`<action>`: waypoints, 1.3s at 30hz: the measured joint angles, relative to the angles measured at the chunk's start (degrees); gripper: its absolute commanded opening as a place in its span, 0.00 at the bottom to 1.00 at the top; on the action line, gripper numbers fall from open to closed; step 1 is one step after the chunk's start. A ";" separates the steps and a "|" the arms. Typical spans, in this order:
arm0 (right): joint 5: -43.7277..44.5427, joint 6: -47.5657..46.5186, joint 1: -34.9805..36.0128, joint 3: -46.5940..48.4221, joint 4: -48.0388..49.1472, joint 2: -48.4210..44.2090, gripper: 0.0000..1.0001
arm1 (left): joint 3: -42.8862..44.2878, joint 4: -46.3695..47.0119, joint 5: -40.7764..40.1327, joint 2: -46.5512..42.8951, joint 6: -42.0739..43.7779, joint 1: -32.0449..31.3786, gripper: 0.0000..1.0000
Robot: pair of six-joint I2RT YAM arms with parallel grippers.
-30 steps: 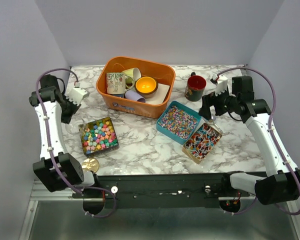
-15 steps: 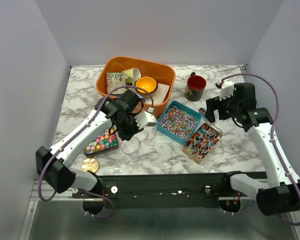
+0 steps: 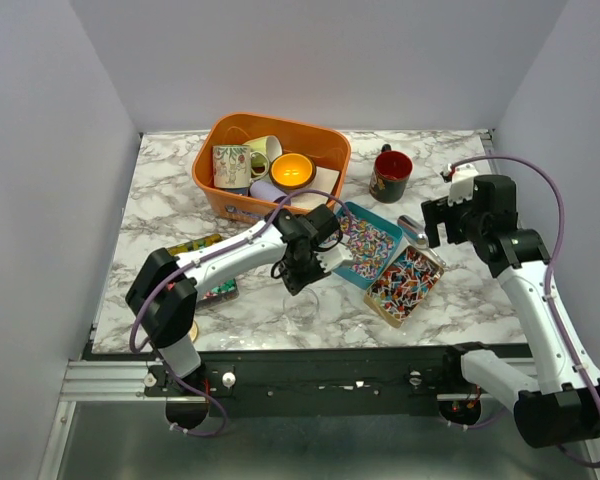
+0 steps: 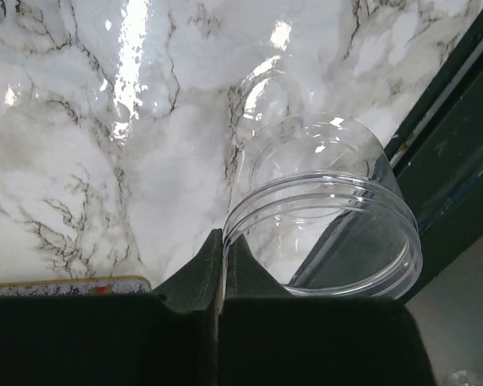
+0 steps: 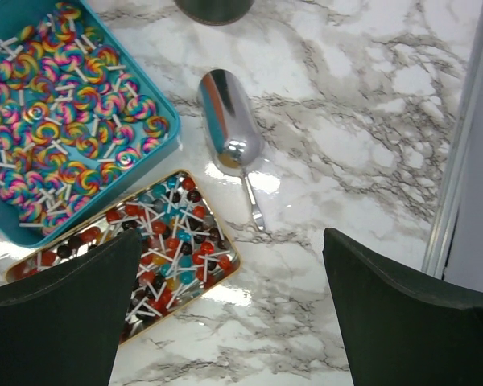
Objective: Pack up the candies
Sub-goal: Place the packing bottle at the center of the board, then pick up the spatula from the center of the board.
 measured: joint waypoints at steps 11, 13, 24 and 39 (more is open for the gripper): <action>3.37 -2.49 -0.90 -4.26 0.87 -0.81 1.00 | -2.93 5.86 -1.57 0.83 -3.50 -0.85 0.52; 3.32 -3.23 -1.03 -4.20 0.98 1.14 1.00 | -2.78 5.75 -1.57 0.74 -3.23 -0.96 0.55; -0.96 -9.09 -7.80 -0.70 5.90 19.71 0.85 | 2.05 5.62 -1.81 -12.98 0.46 3.15 0.64; -11.69 -25.18 -9.73 -0.04 7.89 33.55 0.55 | 0.07 13.38 -1.95 -17.38 3.65 14.64 0.64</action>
